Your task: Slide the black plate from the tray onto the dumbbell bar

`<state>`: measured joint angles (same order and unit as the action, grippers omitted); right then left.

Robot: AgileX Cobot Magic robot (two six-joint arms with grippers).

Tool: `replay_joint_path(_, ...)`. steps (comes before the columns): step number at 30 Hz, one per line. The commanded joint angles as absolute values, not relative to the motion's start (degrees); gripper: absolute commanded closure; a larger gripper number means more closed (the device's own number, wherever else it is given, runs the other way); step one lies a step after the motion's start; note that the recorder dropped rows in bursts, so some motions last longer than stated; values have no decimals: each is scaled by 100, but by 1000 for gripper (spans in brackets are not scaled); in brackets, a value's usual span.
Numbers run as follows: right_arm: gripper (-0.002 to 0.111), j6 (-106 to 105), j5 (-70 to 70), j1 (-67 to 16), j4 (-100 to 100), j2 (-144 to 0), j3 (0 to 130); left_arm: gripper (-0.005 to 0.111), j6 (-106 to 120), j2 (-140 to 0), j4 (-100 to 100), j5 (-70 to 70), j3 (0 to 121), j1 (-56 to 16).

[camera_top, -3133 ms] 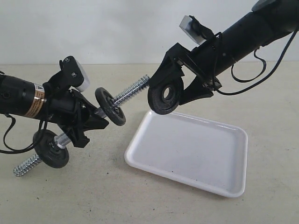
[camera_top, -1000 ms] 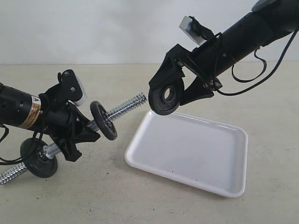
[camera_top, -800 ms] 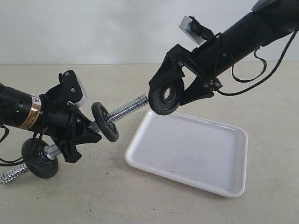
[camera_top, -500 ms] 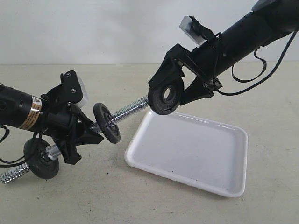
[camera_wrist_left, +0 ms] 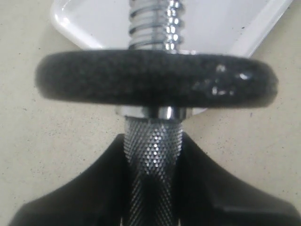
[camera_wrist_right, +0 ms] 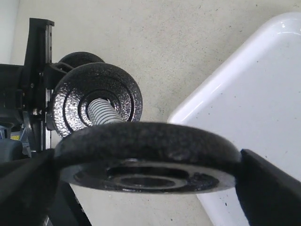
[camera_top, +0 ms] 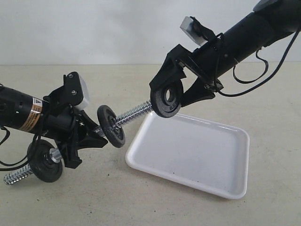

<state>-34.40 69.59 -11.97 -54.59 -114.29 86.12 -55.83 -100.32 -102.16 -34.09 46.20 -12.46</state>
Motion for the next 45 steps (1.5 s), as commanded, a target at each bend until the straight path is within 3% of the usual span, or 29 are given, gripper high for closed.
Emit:
replay_joint_path(1, 107, -3480, 6996, -1200, -5787, -11324, 8672, 102, -5567, -9744, -9660, -4086, 4747, -1266)
replay_joint_path(32, 107, -3467, 6996, -1200, -5873, -11324, 8672, 102, -5394, -9744, -9315, -4692, 4747, -1266)
replay_joint_path(45, 107, -3353, 6996, -1200, -5873, -11324, 8672, 102, -5370, -9744, -9369, -4304, 4747, -1266)
